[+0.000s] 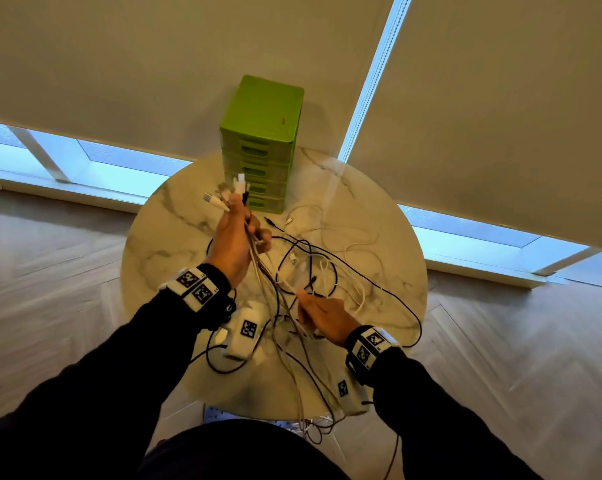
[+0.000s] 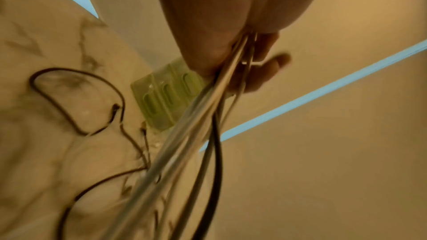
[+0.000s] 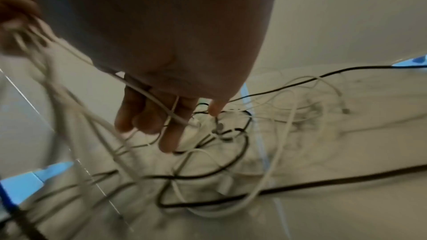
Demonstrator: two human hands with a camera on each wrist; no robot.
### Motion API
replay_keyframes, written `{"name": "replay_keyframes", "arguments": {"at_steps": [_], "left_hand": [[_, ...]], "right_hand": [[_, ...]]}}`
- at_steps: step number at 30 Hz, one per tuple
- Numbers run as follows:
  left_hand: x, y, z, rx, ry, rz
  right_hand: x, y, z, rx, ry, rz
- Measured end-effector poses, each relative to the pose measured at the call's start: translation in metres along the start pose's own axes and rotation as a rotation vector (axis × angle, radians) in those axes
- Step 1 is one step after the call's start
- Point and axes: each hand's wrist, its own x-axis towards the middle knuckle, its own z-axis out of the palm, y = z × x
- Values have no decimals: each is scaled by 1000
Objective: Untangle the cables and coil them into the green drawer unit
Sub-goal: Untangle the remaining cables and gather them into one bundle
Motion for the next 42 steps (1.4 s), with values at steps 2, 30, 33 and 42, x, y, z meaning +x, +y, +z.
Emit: {"name": "replay_keyframes", "arguments": {"at_steps": [2, 30, 33, 42], "left_hand": [[6, 21, -5, -38, 11, 53], [12, 15, 12, -124, 166, 28], [23, 39, 3, -161, 200, 92], [11, 29, 8, 267, -28, 190]], "right_hand": [[0, 16, 0, -166, -67, 43], [25, -25, -15, -339, 167, -413], [22, 18, -31, -484, 59, -220], [21, 28, -69, -357, 324, -98]]}}
